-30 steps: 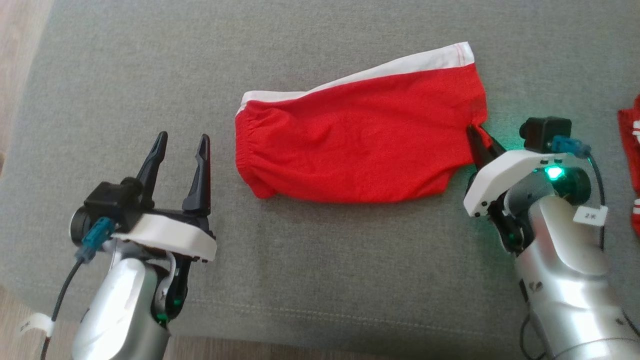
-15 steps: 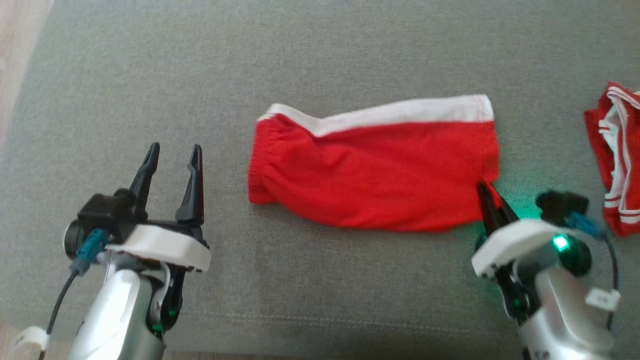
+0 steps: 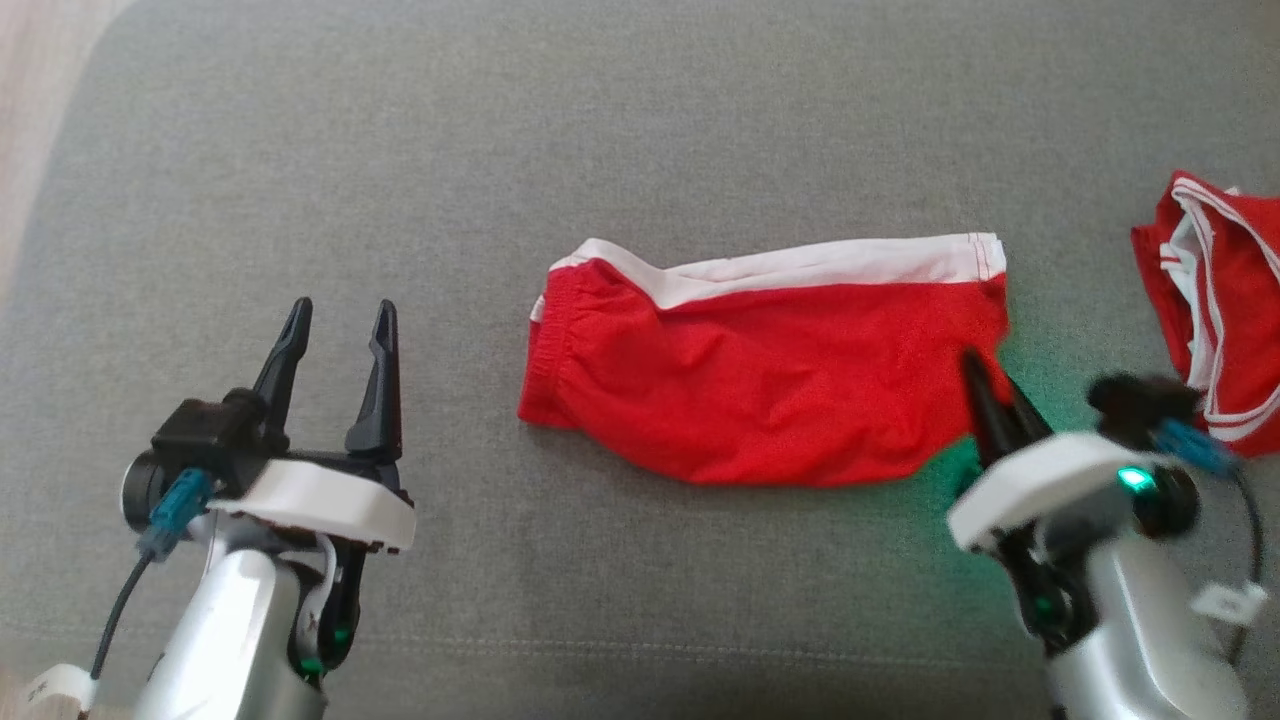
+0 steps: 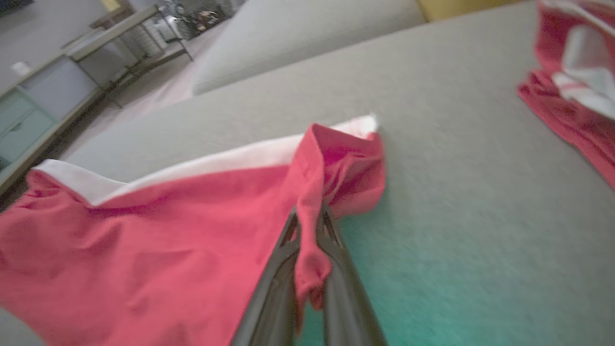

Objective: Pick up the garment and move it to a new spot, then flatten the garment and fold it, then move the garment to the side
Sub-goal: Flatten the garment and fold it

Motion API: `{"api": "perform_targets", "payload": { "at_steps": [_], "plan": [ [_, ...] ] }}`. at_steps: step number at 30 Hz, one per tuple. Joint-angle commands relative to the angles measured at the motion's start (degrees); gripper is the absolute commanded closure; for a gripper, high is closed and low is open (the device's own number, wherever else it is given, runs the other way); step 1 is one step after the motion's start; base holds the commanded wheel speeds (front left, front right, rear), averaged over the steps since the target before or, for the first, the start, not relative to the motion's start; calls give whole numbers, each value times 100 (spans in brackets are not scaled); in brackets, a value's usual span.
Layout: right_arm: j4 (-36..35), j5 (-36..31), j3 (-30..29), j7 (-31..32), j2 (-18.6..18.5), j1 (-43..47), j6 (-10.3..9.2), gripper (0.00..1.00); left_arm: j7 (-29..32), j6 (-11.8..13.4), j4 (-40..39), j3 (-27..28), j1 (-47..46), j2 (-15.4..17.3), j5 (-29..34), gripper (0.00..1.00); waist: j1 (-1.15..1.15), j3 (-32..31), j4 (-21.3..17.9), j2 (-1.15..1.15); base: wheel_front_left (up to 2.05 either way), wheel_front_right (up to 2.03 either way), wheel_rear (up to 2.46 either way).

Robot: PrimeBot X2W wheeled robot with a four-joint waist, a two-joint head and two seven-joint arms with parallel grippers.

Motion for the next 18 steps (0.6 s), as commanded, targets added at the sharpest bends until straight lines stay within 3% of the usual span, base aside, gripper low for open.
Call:
{"api": "perform_targets", "payload": {
  "at_steps": [1,5,9,18],
  "plan": [
    [-296,-41,251,49,8,-272,-31,100,-29,19,-183,199,-104,146,-10,0,0,-49,29,0,0,0,0],
    [-750,112,1049,331,8,-651,-31,100,0,35,-145,169,-47,137,-36,0,0,-199,80,0,0,0,0],
    [-751,419,1935,492,9,-1093,-31,100,62,10,-95,81,-18,120,-47,0,0,-341,201,0,0,0,0],
    [324,1330,3661,231,9,-1610,-31,100,97,28,-89,-41,-20,81,-41,0,0,-386,577,0,0,0,0]
  ]
}}
